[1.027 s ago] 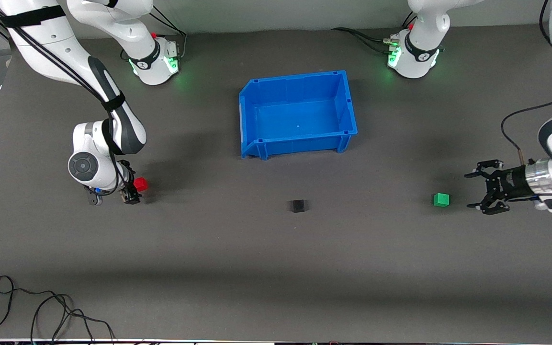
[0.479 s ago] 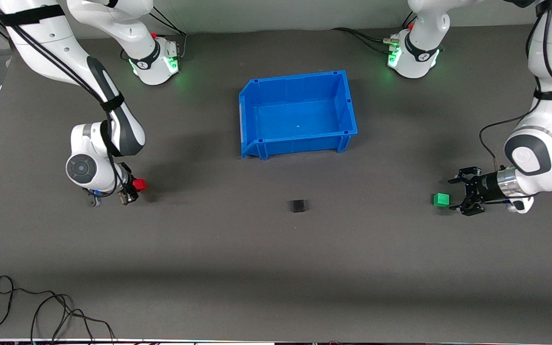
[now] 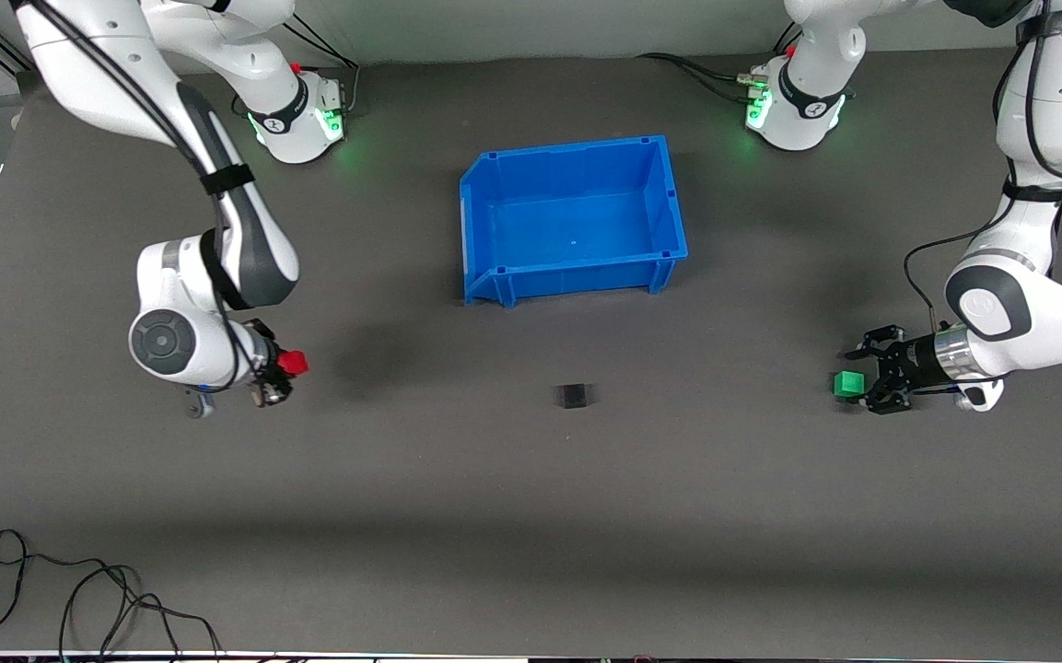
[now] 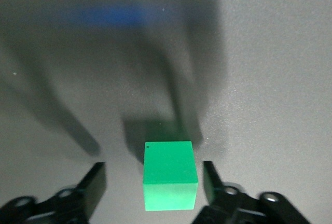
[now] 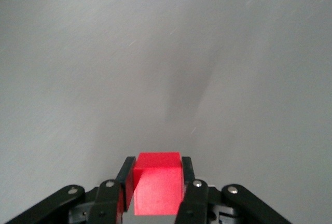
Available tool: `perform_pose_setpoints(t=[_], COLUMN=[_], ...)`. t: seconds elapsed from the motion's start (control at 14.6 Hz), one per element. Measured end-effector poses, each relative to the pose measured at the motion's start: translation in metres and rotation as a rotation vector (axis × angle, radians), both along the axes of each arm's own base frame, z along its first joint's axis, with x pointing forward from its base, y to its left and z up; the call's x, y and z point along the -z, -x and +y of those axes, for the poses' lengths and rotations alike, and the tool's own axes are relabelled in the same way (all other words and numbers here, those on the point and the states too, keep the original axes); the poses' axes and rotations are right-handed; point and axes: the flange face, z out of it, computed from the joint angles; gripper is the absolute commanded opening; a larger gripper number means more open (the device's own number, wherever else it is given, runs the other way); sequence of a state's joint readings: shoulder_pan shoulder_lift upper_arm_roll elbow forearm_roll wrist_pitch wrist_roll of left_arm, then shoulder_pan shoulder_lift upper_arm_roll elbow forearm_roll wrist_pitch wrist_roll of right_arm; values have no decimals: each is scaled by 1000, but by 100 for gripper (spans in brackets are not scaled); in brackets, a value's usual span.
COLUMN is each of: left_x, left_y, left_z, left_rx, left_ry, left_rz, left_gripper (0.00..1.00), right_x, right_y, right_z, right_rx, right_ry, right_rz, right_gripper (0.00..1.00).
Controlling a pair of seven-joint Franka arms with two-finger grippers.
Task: Attach green and red cubes to black cube
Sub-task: 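Carry the red cube and the green cube toward the black cube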
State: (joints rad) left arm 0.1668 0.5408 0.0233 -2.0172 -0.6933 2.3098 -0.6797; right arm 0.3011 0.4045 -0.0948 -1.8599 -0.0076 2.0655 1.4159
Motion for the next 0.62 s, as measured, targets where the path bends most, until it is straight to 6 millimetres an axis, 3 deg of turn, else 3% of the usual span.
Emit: perform_pose_setpoints(t=[0.14, 0.27, 0.48, 0.62], left_x=[-1, -4, -25, -47], left_y=[-1, -3, -23, -45], left_z=[1, 4, -5, -36], left_rx=[-4, -9, -67, -125], left_ry=[0, -2, 1, 4], left_rz=[-3, -11, -21, -13], left_gripper=[33, 33, 33, 33], right_x=[-21, -31, -12, 7], right_y=[-9, -14, -20, -31], right_z=[45, 106, 207, 242], right_rx=[26, 86, 166, 241], right_ry=[-7, -7, -39, -56], right_rz=[-56, -87, -94, -108], right_gripper=[14, 14, 14, 14])
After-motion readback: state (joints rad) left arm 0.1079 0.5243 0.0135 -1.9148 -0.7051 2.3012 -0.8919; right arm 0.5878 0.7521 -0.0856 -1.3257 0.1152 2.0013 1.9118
